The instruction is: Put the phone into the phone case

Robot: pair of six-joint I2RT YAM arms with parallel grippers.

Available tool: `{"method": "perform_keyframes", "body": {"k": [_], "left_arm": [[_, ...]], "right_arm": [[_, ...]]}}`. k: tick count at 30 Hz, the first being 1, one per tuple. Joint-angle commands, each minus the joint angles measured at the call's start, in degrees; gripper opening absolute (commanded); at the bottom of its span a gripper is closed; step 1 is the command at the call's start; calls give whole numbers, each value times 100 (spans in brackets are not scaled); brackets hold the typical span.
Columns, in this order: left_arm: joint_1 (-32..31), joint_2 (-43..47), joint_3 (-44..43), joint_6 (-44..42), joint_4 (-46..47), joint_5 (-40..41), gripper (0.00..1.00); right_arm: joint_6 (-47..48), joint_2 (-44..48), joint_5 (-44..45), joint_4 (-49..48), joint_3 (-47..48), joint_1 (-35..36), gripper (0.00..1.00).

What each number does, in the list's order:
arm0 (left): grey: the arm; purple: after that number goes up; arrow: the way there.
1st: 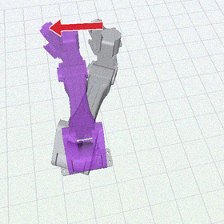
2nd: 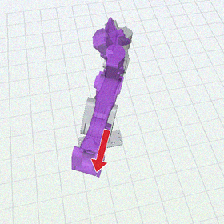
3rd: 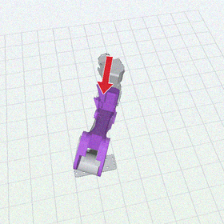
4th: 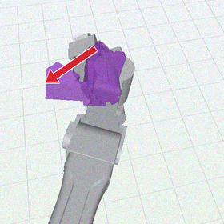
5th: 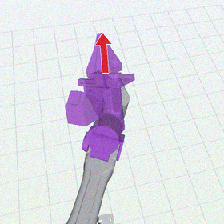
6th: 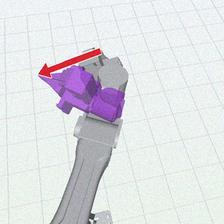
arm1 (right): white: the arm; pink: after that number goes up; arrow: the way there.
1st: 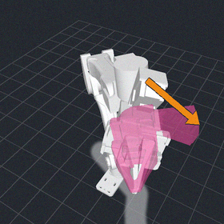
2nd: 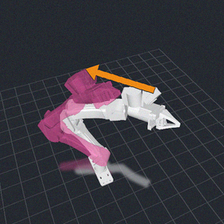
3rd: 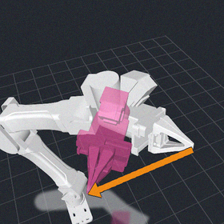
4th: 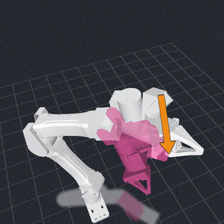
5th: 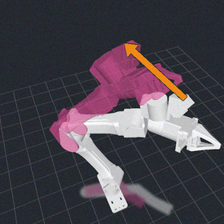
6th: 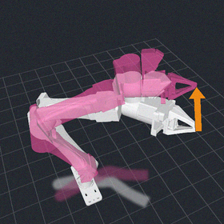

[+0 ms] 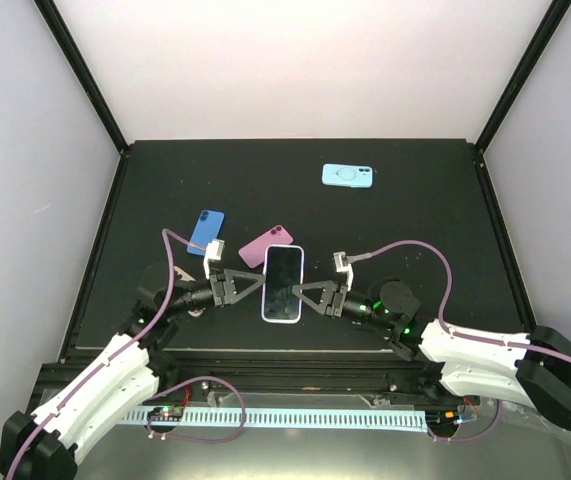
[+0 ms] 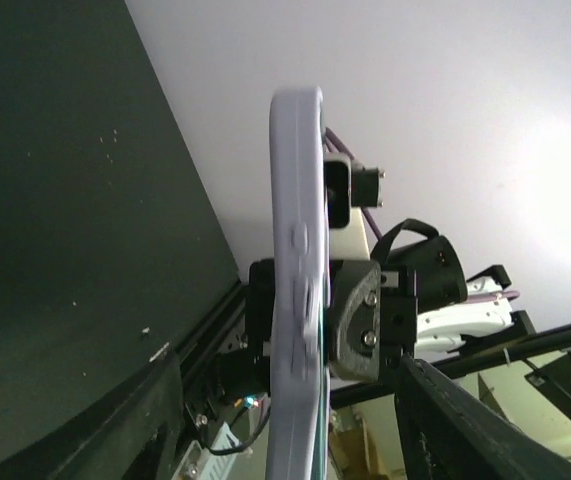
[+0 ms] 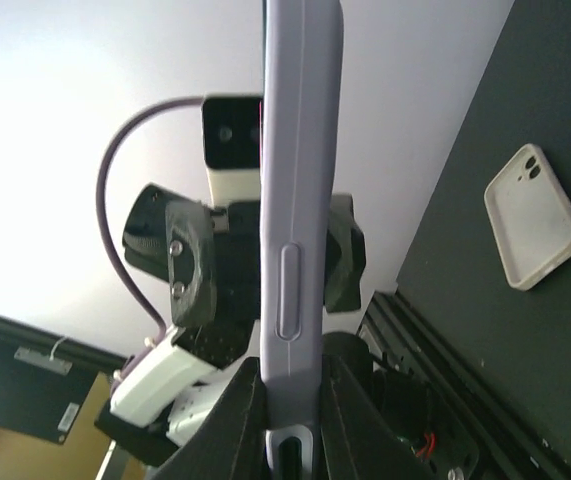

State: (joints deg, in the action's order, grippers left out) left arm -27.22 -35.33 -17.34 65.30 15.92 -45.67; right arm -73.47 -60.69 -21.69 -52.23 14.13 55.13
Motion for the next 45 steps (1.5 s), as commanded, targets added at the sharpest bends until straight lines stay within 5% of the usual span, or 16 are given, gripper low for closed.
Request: {"method": "perform_keyframes", "body": {"k": [1, 9, 16, 22, 29, 40, 45], "left_arm": [[7, 64, 112, 78, 188, -425, 64], [-36, -36, 126, -39, 199, -740, 69], [-88, -249, 67, -217, 94, -766, 62], [-199, -505, 20, -307, 25, -709, 44], [-213, -608, -92, -560, -443, -528, 3], [-213, -661, -385, -914, -1116, -348, 1], [-209, -545, -357, -869, -1001, -311, 2]], "right_arm": [[43, 275, 788, -83, 289, -11, 9], [165, 378, 1311, 237, 412, -29, 10], [81, 226, 1308, 203, 446, -29, 10], [-22, 24, 1295, -10, 391, -29, 10], [97, 57, 1418, 294, 310, -30, 10], [311, 40, 1257, 833, 302, -29, 11], [226, 44, 1099, 913, 340, -30, 26]]}}
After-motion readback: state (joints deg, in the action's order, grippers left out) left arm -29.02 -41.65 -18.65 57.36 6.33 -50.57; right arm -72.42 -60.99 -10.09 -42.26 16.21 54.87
